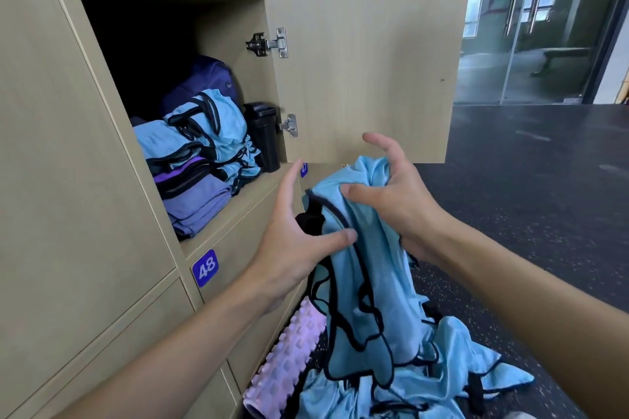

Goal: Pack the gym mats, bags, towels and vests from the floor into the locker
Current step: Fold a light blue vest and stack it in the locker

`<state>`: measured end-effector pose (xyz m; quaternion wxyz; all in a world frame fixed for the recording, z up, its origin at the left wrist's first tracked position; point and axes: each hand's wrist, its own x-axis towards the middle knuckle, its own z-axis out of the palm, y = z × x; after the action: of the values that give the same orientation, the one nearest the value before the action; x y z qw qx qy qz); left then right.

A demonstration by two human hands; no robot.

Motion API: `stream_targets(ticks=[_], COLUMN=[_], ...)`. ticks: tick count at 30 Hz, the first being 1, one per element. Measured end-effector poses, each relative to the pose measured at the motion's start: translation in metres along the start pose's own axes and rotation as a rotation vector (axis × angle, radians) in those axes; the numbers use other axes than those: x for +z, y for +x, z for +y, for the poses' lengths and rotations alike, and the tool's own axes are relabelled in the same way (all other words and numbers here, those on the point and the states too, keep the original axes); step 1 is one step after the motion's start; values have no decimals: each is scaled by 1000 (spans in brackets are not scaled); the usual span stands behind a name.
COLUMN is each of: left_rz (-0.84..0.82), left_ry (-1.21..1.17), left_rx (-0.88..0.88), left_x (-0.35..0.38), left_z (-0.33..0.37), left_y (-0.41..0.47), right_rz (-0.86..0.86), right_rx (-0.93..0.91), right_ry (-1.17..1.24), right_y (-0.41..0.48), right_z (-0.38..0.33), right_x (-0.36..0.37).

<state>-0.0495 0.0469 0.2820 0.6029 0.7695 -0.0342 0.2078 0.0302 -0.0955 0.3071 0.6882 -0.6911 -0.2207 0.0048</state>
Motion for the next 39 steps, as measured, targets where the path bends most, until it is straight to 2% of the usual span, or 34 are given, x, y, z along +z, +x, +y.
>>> stream_targets(ticks=[7,13,15,20,25,30,36,39], left_rz=[72,10,-23,-22,-42,-96,-156,-149], left_ry=[-123,-64,2,86,34,259,471,551], left_rx=[-115,-277,-270,-270,-274,-192,-96,-64], left_x=[-14,-42,-47,-47,-46,-45,-57,-59], left_z=[10,25,28,29,31,23,22,16], left_y=[15,27,28,29,28,27,32,34], right_rz=[-241,-82,-82,-78,-217,-216,-143,-120], right_rx=[170,171,149,77,85,-61,-204,-133], right_ry=[-8,1,-11,-237,-452,-716,-692,-569], right_y=[-1,4,4,5,2,6,7,8], right_z=[-6,-6,-6,-5,-7,-3,0,3], right_x=[-25,-37,-36,-33,-27,-26,-38,-41])
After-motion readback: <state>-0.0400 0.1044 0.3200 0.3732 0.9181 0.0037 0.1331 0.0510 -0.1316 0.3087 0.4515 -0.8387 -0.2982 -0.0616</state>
